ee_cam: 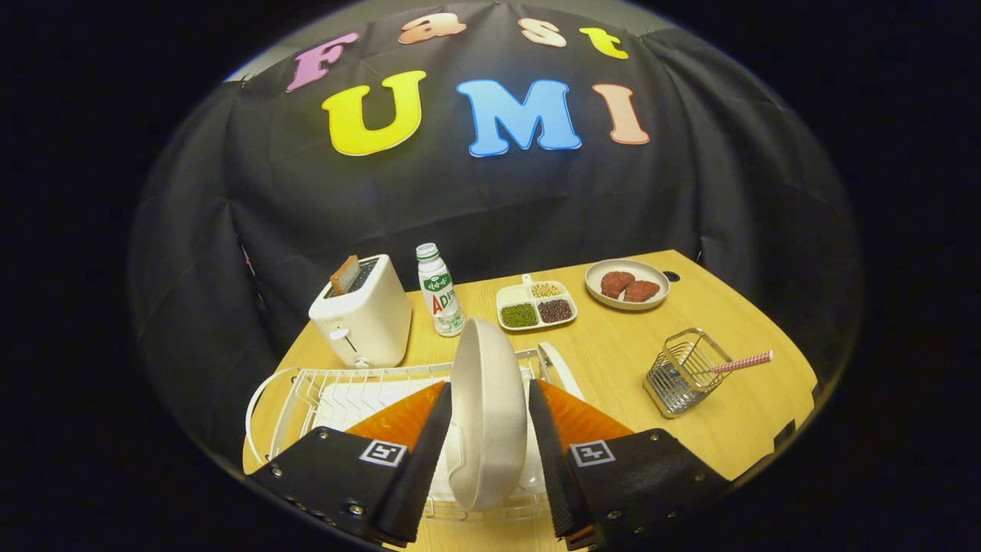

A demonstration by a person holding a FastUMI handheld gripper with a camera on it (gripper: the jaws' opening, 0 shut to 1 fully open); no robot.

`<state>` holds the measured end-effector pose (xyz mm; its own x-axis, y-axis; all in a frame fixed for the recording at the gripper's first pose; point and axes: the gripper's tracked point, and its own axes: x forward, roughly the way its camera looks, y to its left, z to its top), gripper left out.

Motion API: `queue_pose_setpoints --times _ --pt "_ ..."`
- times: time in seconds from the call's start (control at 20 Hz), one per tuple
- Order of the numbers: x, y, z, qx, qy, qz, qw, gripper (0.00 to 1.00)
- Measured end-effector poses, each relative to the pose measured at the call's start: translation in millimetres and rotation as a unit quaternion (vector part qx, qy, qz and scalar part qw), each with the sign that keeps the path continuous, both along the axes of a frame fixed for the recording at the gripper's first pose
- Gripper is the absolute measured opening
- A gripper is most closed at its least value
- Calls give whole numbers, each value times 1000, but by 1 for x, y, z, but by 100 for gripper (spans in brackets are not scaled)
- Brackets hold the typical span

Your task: Take the plate from the dish rack, then take the spoon from the basket and place it into the plate.

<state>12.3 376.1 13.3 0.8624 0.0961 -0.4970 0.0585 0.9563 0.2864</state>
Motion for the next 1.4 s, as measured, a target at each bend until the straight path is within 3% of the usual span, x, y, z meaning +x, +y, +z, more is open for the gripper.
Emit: queue_pose_setpoints --times 0.2,0.4,0.45,0.5,0.75,1.05,1.4 --pt "6 13 -21 40 41 21 998 63" --pt "4 11 -38 37 82 23 996 61" --pt "6 12 -42 34 88 21 995 41" --pt "8 10 -43 30 90 17 995 36" --pt "5 3 -35 17 80 9 997 34" --pt "7 -8 -19 -36 62 -7 997 31" --pt "23 -10 14 -166 30 -23 985 31"
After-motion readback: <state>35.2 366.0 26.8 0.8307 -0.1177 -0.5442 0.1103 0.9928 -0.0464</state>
